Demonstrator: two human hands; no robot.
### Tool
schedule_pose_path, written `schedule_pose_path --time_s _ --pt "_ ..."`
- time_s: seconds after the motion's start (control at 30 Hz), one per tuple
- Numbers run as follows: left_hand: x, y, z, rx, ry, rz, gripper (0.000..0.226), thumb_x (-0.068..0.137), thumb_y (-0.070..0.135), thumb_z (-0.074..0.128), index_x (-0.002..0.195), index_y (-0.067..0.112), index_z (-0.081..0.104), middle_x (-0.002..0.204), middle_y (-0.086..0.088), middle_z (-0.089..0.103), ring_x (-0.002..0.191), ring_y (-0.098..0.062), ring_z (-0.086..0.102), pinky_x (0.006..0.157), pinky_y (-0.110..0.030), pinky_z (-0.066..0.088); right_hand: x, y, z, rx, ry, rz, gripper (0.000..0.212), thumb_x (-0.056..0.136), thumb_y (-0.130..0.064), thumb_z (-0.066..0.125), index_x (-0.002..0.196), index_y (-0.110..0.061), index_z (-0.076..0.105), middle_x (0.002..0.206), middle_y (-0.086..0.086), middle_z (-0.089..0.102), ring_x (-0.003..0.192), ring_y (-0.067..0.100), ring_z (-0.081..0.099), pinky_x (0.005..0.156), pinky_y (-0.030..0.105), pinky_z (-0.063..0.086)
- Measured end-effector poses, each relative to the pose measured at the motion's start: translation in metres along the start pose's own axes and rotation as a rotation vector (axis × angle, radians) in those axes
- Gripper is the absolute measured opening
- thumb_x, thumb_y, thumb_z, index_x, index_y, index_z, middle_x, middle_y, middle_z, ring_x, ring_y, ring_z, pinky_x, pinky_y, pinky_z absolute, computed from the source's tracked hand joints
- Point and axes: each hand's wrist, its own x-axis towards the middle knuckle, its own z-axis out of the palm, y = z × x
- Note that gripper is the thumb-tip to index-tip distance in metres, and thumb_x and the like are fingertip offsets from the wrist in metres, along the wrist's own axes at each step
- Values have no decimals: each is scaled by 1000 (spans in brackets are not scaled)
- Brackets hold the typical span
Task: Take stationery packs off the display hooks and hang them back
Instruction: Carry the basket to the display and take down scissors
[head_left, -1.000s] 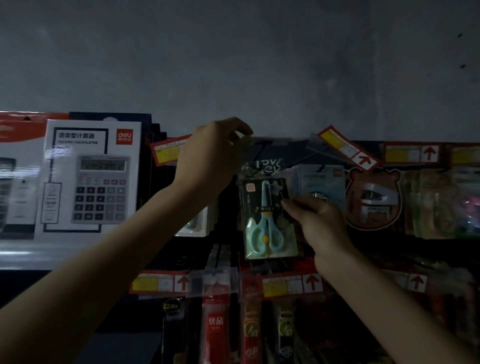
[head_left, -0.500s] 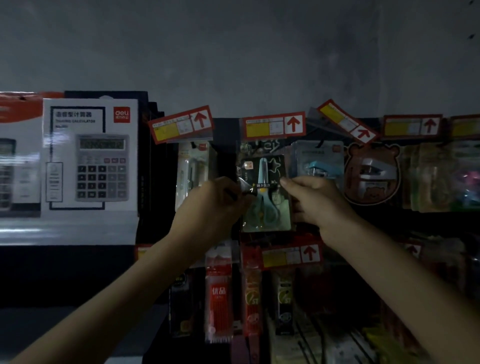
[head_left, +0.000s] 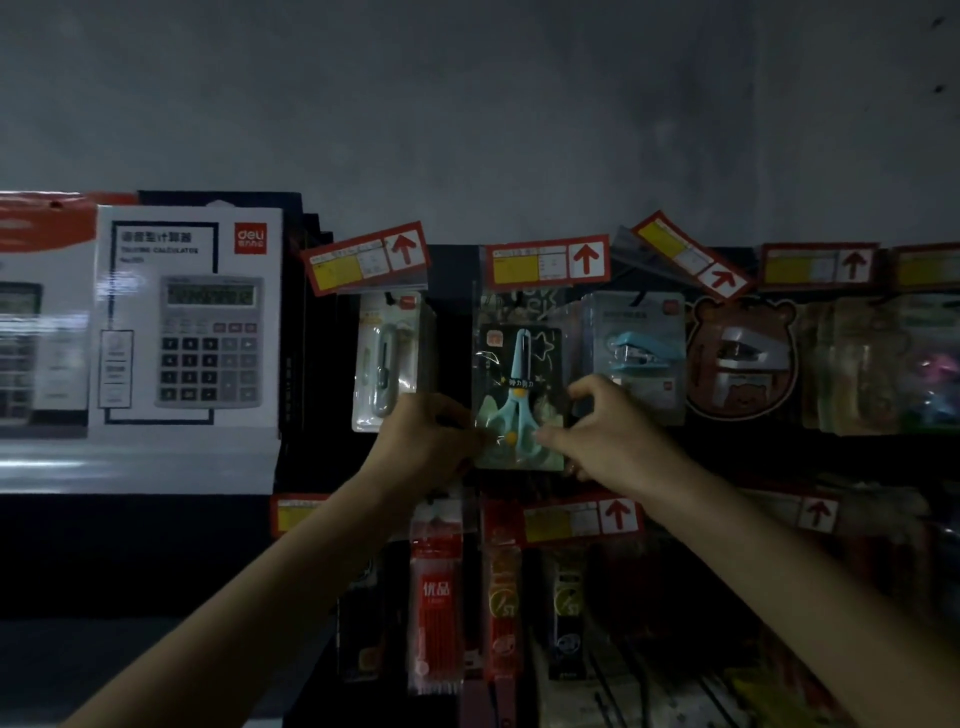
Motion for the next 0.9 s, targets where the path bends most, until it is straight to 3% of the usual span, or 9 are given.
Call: schedule_pose_path --time_s 0.1,0.17,0.3,0.47,0.53,0.63,0.73,0.83,0.9 --pt "8 -2 5 -58 19 -61 24 85 19 83 87 -3 76 79 -25 71 58 -20 57 52 -26 43 2 -1 4 -65 37 -18 48 90 -26 77 110 -33 35 97 3 67 79 23 71 72 50 63" --pt "13 -3 8 -98 44 -89 22 84 16 84 86 -5 76 72 -15 71 53 -13 60 49 -20 46 5 -2 7 -95 84 -14 50 89 -23 77 110 -29 32 96 5 66 74 27 73 66 52 63" --pt "22 -3 13 -113 73 -97 21 84 14 84 86 -5 76 74 -13 73 60 -16 66 53 -25 53 11 -5 9 -147 129 -20 28 92 -20 76 100 -20 49 92 4 65 67 23 72 56 35 61" --pt "29 2 19 -116 135 -166 22 85 16 84 88 -3 73 64 -6 64 36 -4 54 38 -18 40 25 -4 16 -110 147 39 14 89 -15 78 87 -18 65 93 4 70 83 24 71 77 40 62" --pt "32 2 20 -134 158 -173 21 85 15 84 87 -2 72 63 -8 64 36 -6 53 37 -18 38 27 -2 18 -86 145 49 16 88 -11 78 87 -20 64 94 1 68 87 22 69 74 35 60" --pt "34 0 21 -85 137 -151 14 88 11 80 89 -1 72 73 -12 67 54 -15 60 47 -23 42 27 3 20 -87 155 39 22 87 -8 78 101 -22 68 102 3 69 91 23 70 70 30 56" --pt "33 -1 24 34 63 -76 11 88 7 77 83 1 70 62 -5 60 54 -15 53 49 -25 38 27 5 23 -53 130 45 35 87 -5 76 118 -20 69 111 7 72 97 23 70 68 26 53" --pt "30 0 27 135 -40 -61 12 91 9 74 83 3 68 68 -6 62 59 -17 56 53 -27 42 31 3 28 -28 60 80 49 91 -2 68 136 -18 61 126 11 66 106 26 66 70 24 49" --pt "30 1 29 156 -63 -65 24 98 11 66 75 11 60 67 -5 59 54 -13 54 46 -21 40 32 1 30 -43 5 96 57 93 -2 64 146 -19 52 130 11 62 106 27 64 64 23 47"
